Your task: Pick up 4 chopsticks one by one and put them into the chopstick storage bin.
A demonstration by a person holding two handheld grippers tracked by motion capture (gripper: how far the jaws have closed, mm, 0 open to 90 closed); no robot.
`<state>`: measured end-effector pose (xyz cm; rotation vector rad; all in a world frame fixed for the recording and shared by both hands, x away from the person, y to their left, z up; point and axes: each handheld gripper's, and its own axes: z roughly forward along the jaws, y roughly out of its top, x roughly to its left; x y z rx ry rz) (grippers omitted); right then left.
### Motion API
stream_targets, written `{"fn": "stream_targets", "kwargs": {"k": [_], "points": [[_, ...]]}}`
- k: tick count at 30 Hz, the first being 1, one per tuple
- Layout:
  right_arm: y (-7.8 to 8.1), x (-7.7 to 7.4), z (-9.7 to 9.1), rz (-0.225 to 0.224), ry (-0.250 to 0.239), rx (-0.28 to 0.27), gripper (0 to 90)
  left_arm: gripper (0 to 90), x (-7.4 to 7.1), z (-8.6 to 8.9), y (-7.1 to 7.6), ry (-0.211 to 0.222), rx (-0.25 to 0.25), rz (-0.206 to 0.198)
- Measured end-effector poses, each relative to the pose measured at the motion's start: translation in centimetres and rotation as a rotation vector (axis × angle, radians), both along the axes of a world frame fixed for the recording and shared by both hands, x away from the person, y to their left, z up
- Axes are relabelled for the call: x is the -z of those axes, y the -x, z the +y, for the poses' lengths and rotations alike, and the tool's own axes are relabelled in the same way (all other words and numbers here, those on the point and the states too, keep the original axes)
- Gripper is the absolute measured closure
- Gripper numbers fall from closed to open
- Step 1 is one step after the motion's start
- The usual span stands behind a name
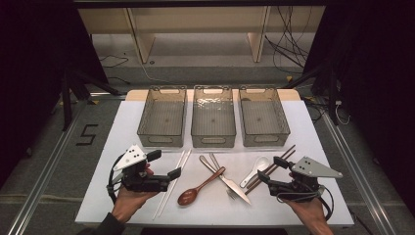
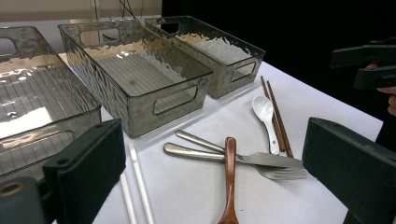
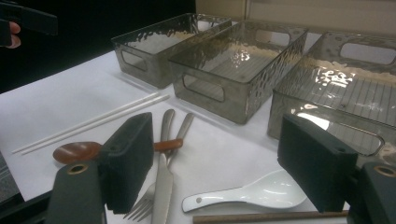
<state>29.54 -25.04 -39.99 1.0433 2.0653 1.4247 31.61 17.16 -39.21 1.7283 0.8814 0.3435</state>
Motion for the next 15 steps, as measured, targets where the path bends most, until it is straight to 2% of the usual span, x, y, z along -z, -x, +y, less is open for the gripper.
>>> {"fn": "stream_targets", "kwargs": {"k": [7, 9, 13, 15], "points": [[-0.04, -0.04, -0.06, 0.0, -0.003, 0.007, 27.9, 5.4, 0.0, -0.02, -0.07, -0.007, 0.001, 0.004], [-0.04, -0.07, -0.03, 0.001, 0.002, 0.009, 27.9, 5.4, -0.01, 0.04, -0.23, -0.004, -0.008, 0.019], [-0.1, -0.09, 0.04, 0.008, 0.005, 0.015, 28.0, 5.5, 0.02, 0.09, -0.44, -0.032, -0.019, 0.034], [-0.11, -0.12, 0.08, 0.011, 0.009, 0.016, 28.0, 5.7, 0.04, -0.05, -0.68, -0.059, -0.026, 0.063]]}}
